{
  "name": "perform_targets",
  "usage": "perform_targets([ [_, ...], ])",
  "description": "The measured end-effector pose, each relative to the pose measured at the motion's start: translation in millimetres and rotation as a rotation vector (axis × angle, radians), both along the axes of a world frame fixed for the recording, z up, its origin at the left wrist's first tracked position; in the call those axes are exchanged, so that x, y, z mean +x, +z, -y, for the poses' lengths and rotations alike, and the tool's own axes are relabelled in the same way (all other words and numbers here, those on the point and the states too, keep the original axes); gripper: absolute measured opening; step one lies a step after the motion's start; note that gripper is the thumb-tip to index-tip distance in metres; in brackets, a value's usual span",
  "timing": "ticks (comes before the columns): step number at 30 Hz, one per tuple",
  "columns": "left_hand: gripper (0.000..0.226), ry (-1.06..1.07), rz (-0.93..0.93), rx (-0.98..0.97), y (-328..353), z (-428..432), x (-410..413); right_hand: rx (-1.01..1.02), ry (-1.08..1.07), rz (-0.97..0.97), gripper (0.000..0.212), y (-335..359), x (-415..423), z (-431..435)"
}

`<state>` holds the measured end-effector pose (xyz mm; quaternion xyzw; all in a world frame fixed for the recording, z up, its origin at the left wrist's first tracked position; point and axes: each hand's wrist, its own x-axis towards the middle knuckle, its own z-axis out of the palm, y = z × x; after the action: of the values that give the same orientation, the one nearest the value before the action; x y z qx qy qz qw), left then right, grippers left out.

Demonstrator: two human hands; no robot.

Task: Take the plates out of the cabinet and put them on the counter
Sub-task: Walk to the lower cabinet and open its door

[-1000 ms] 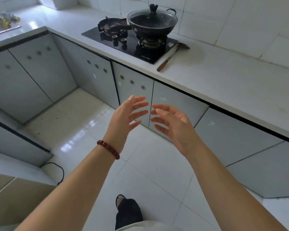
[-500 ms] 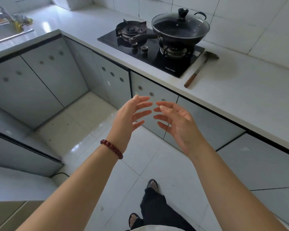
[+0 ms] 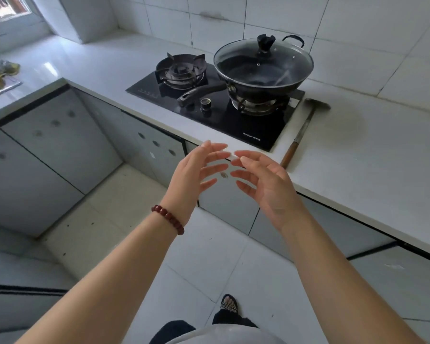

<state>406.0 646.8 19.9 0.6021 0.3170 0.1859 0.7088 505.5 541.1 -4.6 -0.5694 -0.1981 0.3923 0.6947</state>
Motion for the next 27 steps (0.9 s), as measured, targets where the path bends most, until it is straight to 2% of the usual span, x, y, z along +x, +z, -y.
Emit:
perform_targets([
  [12, 0.038, -0.313, 0.026, -0.013, -12, -72, 87, -0.074, -0.277, 0.018, 0.012, -6, 56, -46],
  [21, 0.039, -0.705, -0.006, -0.007, -13, -127, 140, -0.074, -0.685, -0.024, 0.011, -7, 53, -87],
  [27, 0.035, -0.987, 0.042, -0.022, -9, -108, 163, -0.056, -0.946, -0.005, 0.012, 0, 36, -74],
])
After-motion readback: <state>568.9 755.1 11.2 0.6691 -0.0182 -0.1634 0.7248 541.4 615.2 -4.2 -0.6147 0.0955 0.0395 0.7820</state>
